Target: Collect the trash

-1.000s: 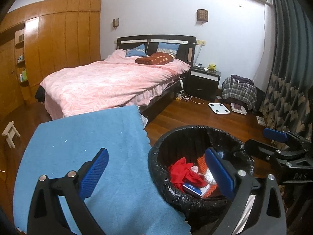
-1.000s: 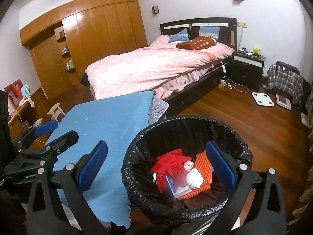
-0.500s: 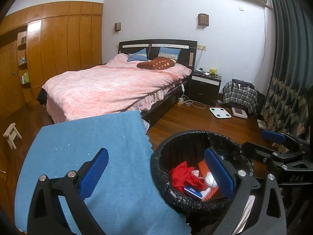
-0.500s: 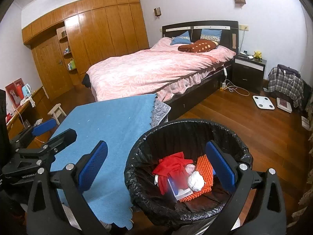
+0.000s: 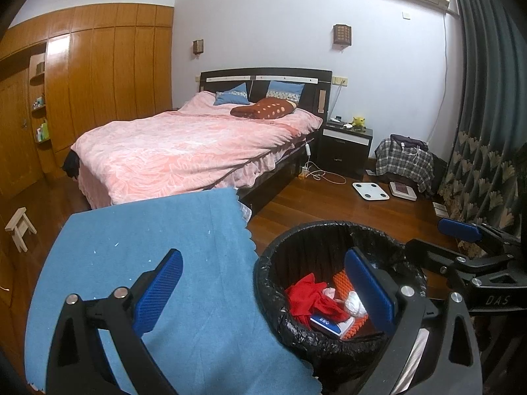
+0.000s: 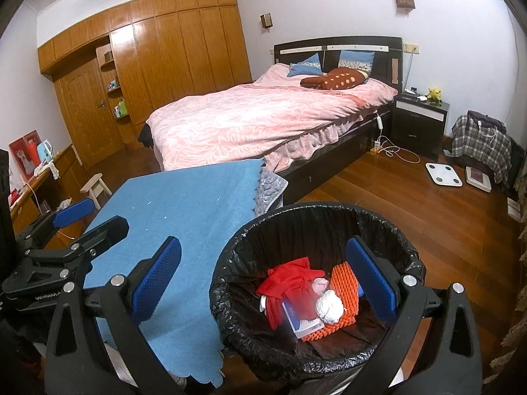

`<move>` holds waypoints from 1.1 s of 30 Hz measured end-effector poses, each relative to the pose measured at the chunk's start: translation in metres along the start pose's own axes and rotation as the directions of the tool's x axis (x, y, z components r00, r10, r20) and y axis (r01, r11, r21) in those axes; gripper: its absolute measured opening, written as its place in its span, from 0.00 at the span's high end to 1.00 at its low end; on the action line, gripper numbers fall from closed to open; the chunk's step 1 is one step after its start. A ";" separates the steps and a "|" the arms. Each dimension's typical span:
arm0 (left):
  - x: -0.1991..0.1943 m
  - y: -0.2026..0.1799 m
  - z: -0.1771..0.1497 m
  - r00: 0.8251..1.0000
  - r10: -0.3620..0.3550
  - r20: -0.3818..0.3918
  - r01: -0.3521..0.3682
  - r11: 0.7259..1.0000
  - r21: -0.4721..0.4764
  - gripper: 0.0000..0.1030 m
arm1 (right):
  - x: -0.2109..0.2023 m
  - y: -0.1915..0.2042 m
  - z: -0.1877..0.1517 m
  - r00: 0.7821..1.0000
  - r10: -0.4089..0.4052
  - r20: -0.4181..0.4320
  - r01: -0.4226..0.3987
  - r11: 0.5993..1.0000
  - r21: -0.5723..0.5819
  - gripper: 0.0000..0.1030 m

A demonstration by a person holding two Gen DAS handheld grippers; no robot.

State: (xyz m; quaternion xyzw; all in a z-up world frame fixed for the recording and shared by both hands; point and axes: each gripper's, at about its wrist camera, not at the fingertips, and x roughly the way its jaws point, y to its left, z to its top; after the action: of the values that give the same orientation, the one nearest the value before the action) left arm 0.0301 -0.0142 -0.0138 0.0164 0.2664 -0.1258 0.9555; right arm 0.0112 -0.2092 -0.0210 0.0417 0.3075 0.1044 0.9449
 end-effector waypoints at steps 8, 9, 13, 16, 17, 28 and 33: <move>0.000 0.000 0.001 1.000 0.001 -0.001 -0.001 1.000 0.000 0.06 | -0.001 0.001 0.000 1.000 0.000 0.001 0.000 1.000 -0.001 0.05; 0.000 0.000 0.000 1.000 0.000 0.000 0.000 1.000 0.000 0.06 | -0.001 0.001 0.001 1.000 0.000 0.001 0.000 1.000 -0.001 0.05; -0.001 0.000 0.002 1.000 0.000 0.000 0.000 1.000 0.000 0.06 | -0.001 0.001 0.001 1.000 0.000 0.001 0.000 1.000 -0.002 0.05; -0.001 0.000 0.002 1.000 -0.001 0.000 0.001 1.000 -0.001 0.06 | -0.001 0.001 0.002 1.000 0.000 0.000 0.000 1.000 -0.001 0.05; -0.001 0.000 0.001 1.000 -0.001 0.001 0.001 1.000 -0.001 0.06 | -0.001 0.001 0.002 1.000 0.000 0.000 0.000 1.000 -0.002 0.05; -0.001 0.000 0.001 1.000 0.000 -0.001 0.000 1.000 -0.001 0.06 | 0.000 0.002 0.001 1.000 -0.001 0.001 0.001 1.000 -0.002 0.05; -0.001 0.001 0.001 1.000 -0.001 -0.001 0.001 1.000 -0.001 0.06 | 0.000 0.002 0.001 1.000 0.000 0.000 0.000 1.000 -0.001 0.05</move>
State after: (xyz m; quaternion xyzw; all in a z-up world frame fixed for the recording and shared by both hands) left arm 0.0301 -0.0135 -0.0123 0.0161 0.2670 -0.1261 0.9553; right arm 0.0111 -0.2076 -0.0202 0.0410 0.3075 0.1047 0.9449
